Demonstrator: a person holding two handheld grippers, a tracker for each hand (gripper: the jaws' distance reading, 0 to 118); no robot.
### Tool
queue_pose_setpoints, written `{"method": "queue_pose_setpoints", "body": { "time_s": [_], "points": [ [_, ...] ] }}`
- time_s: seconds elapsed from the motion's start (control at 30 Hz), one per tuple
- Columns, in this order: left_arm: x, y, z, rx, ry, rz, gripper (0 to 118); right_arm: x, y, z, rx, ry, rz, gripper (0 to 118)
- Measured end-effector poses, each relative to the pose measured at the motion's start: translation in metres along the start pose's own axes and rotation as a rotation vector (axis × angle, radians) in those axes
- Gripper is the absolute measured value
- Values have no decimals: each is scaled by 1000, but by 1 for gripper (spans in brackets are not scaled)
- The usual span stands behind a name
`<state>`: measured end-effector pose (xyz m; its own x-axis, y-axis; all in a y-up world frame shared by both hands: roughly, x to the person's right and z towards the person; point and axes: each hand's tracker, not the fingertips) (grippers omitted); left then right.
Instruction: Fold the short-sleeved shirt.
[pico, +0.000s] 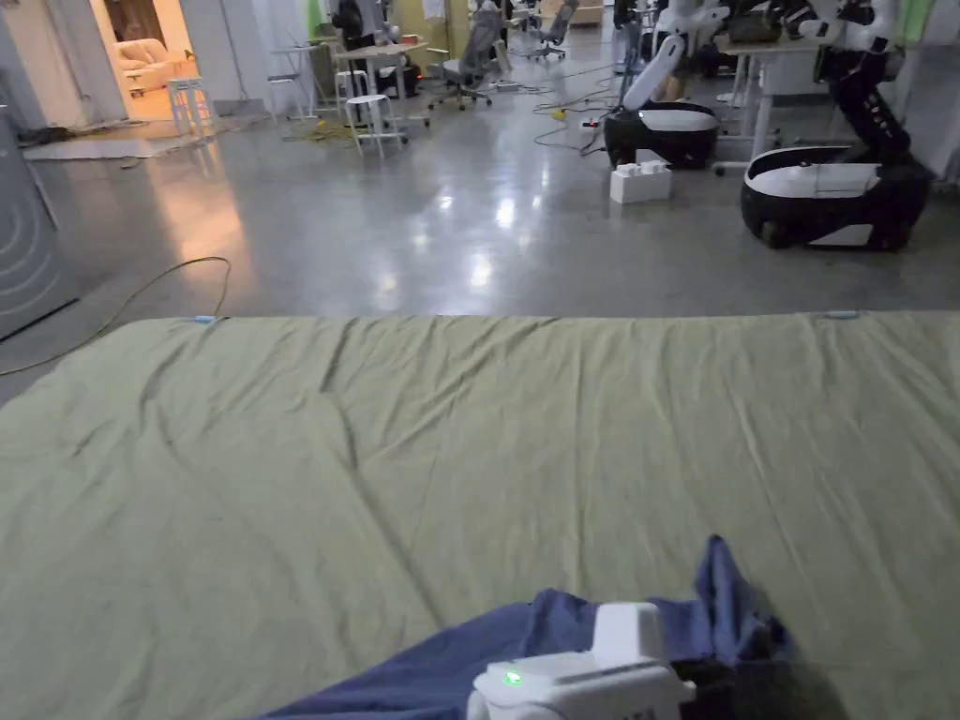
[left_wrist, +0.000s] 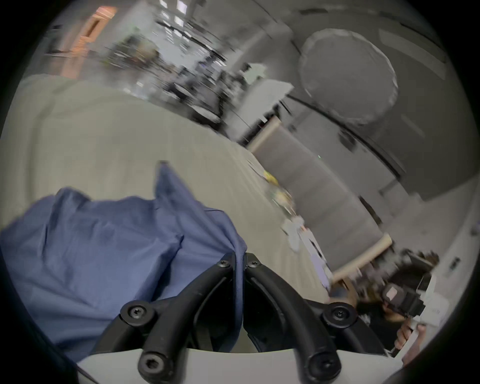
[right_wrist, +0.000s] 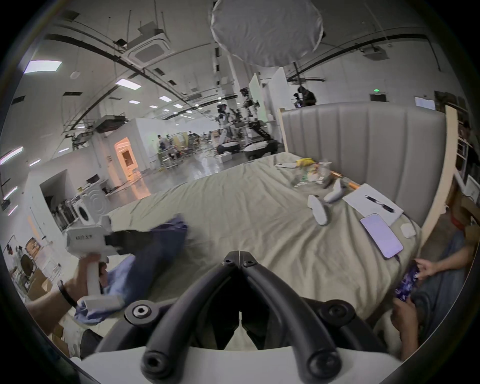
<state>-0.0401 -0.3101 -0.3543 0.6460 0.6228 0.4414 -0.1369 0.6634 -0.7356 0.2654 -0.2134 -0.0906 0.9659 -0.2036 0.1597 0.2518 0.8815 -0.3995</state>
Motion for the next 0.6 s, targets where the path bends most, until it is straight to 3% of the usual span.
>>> {"method": "queue_pose_setpoints", "body": {
  "time_s": [0.13, 0.3, 0.43, 0.53, 0.6],
  "points": [
    [54, -83, -59, -193, -104, 98, 5, 11, -4, 17, -2, -55, -14, 0],
    [92, -153, -59, -305, -82, -126, 5, 14, -15, 18, -24, -63, -9, 0],
    [82, -153, -52, -264, -47, -61, 9, -1, -20, 0, -53, -20, -8, 0],
    [74, -127, -26, -192, 4, -30, 62, -13, -17, -10, -29, 69, 20, 0],
    [72, -96, 13, -71, 25, -84, 69, -22, -11, -17, -5, 111, 58, 0]
  ]
}}
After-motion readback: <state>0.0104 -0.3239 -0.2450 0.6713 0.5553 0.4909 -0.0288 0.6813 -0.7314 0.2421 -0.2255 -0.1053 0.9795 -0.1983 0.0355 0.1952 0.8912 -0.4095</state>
